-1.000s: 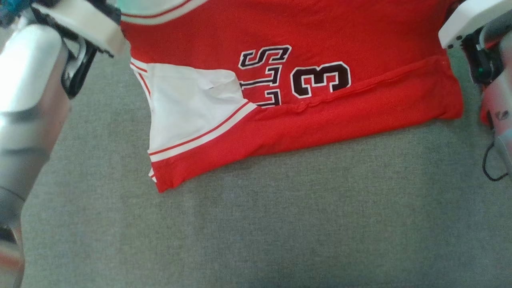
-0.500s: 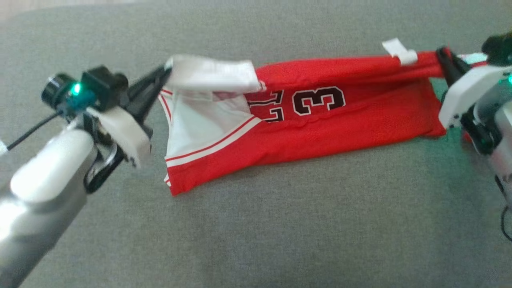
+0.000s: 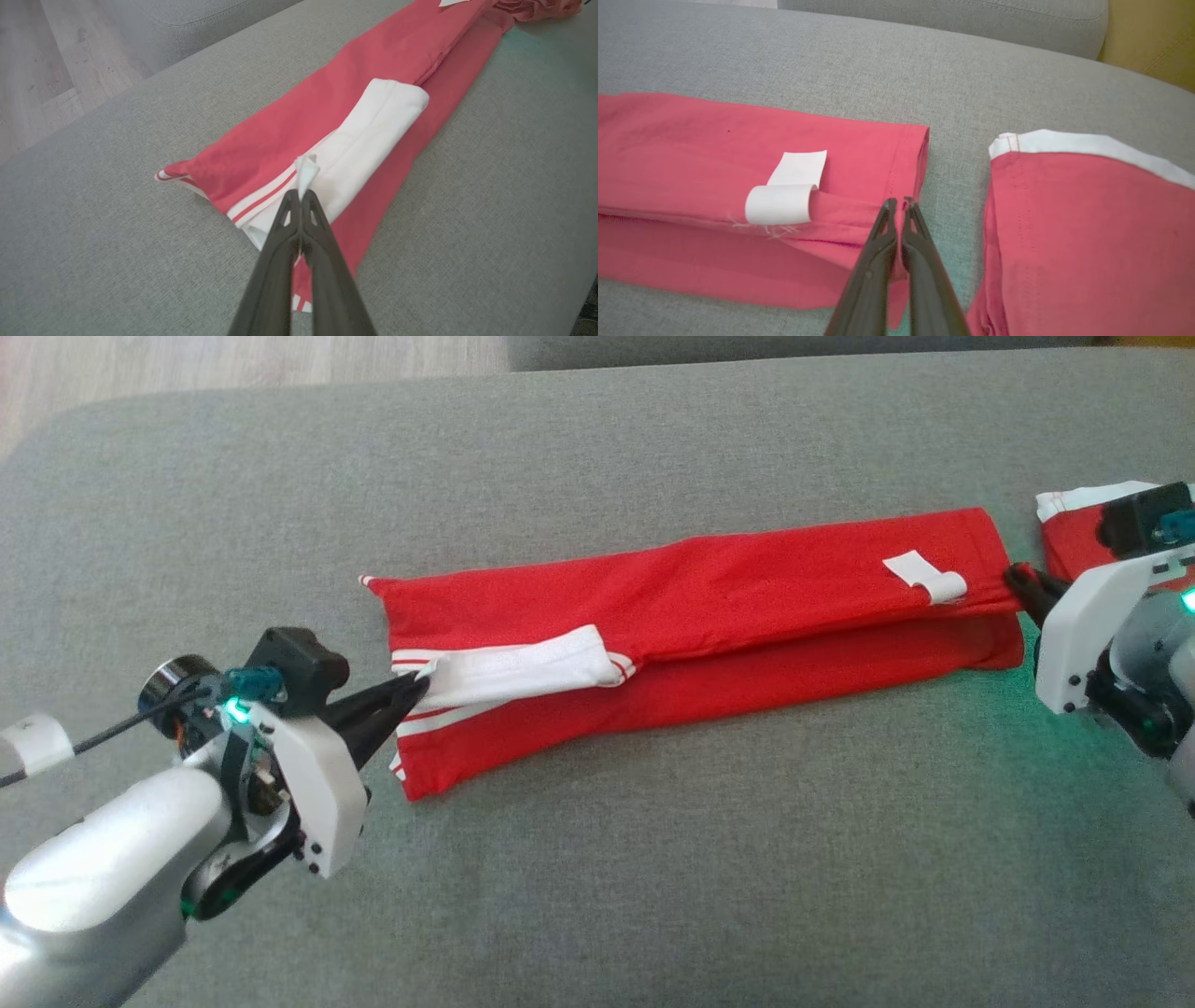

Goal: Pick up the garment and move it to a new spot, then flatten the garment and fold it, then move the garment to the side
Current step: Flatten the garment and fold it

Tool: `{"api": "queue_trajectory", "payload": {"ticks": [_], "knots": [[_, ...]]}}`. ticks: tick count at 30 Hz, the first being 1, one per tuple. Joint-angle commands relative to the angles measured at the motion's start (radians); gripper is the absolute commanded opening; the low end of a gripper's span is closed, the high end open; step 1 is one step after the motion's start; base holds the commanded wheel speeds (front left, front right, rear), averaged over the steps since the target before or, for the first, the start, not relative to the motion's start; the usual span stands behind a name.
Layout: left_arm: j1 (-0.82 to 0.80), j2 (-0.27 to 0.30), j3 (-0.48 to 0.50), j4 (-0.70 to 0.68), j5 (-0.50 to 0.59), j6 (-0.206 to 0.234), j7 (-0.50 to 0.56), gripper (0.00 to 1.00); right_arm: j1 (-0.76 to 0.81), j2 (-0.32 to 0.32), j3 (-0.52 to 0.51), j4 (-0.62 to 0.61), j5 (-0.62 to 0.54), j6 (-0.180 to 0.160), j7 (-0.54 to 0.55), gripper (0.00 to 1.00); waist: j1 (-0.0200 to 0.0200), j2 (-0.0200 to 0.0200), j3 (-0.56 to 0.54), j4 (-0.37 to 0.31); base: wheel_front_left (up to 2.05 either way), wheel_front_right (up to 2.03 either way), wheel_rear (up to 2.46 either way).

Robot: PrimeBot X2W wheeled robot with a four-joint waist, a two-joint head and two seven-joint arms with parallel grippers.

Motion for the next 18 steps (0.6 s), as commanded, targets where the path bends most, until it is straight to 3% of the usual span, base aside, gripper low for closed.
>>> {"api": "queue_trajectory", "payload": {"ticks": [1, 12, 13, 14, 15, 18], "knots": [[-0.032, 0.051, 0.041, -0.029, 0.005, 0.017, 0.005, 0.00, 0.011, -0.043, 0.018, -0.041, 0.033, 0.002, 0.024, 0.00, 0.0001, -0.0001, -0.001, -0.004, 0.00, 0.00, 0.00], [-0.027, 0.016, 0.013, 0.019, 0.030, 0.037, 0.010, 0.00, 0.011, -0.100, 0.083, -0.085, 0.118, 0.002, 0.113, 0.00, 0.0001, -0.0001, 0.016, -0.016, 0.00, 0.00, 0.00], [-0.028, 0.011, 0.013, 0.027, 0.031, 0.038, 0.008, 0.00, 0.009, -0.101, 0.084, -0.083, 0.119, 0.002, 0.111, 0.60, 0.0001, -0.0001, 0.017, -0.017, 0.00, 0.00, 0.00], [-0.029, 0.005, 0.015, 0.035, 0.033, 0.042, -0.001, 0.27, 0.009, -0.100, 0.084, -0.075, 0.123, 0.002, 0.113, 1.00, 0.0001, -0.0001, 0.015, -0.018, 0.00, 0.00, 0.00], [-0.029, -0.001, 0.018, 0.044, 0.035, 0.048, -0.011, 1.00, 0.009, -0.098, 0.084, -0.072, 0.127, 0.002, 0.115, 1.00, 0.0001, -0.0001, 0.013, -0.019, 0.00, 0.00, 0.00], [-0.027, -0.023, 0.039, 0.074, 0.034, 0.074, -0.057, 1.00, 0.000, -0.090, 0.065, -0.065, 0.148, 0.002, 0.095, 1.00, 0.0001, -0.0001, 0.000, -0.023, 0.00, 0.00, 0.00]]}}
